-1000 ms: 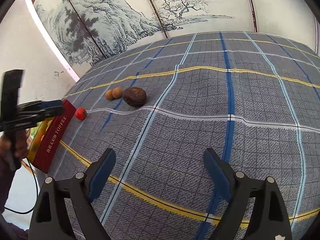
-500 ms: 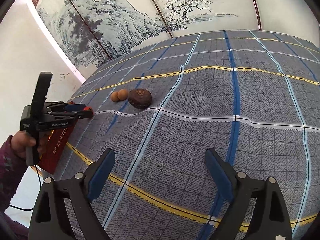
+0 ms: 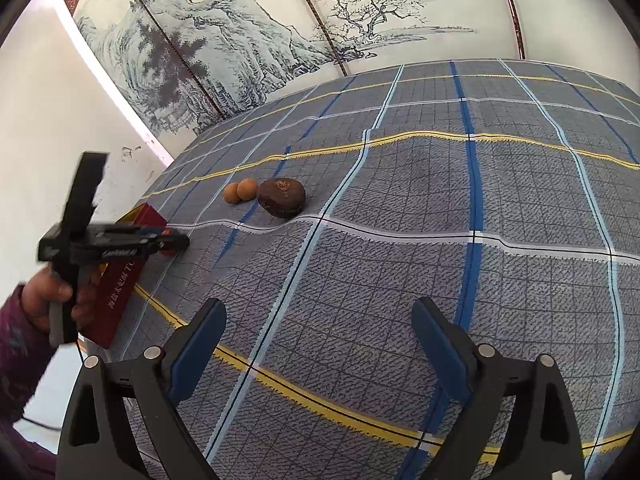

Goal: Organize fruits
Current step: 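Carry the red fruit toward the tin with the left gripper while the right grasps the two tan nuts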

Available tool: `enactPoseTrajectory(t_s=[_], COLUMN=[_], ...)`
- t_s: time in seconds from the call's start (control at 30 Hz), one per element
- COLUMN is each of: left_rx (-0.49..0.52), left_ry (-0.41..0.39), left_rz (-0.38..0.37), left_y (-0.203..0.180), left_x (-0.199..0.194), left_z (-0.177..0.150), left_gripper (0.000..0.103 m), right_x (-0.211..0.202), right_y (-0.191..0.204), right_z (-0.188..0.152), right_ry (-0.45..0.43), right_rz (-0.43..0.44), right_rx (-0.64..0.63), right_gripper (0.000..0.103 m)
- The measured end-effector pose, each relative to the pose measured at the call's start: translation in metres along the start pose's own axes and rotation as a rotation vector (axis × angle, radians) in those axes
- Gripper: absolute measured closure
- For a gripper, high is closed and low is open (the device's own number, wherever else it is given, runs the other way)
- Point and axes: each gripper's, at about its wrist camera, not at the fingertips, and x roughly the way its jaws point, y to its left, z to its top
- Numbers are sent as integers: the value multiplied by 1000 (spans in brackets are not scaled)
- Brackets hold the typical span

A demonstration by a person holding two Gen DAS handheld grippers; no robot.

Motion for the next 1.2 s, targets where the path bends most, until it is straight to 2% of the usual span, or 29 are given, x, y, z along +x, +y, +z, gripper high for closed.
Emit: enactPoseTrajectory(t_s=[0.13,0.23,0.5,0.57,0.77,0.9,1.1,1.2], left_rx=[-6,0,-117,-141,-146,-154,-206,-214], left_ry=[-73,-124,-206,-249,-341,-375,-395,-397], left_rz=[-78,-78,-116,-125,-125,-115,-133,-133], left_y=[-31,-41,-7,2,17,26,45,48], left_x=[-26,-43,-82,-96,-129,-146,-153,-154], left_z=[-33,-54,-83,-91,-109,-116,-119,-119], left_gripper=[71,71,71,71,71,71,71,71], right_x=[2,5,9,10,12,10,20,40], right_y=[3,7,14,14,21,35,92,118], right_z=[0,1,2,2,0,11,47,65], right_ry=[7,16,27,30,38,23,15,34], right_rz=[-13,-30,-69,-74,-127,-42,57,94], right_rx=[-13,-30,-55,-60,-93,-132,-353,-468], right_gripper=[9,8,7,6,5,18,20,22])
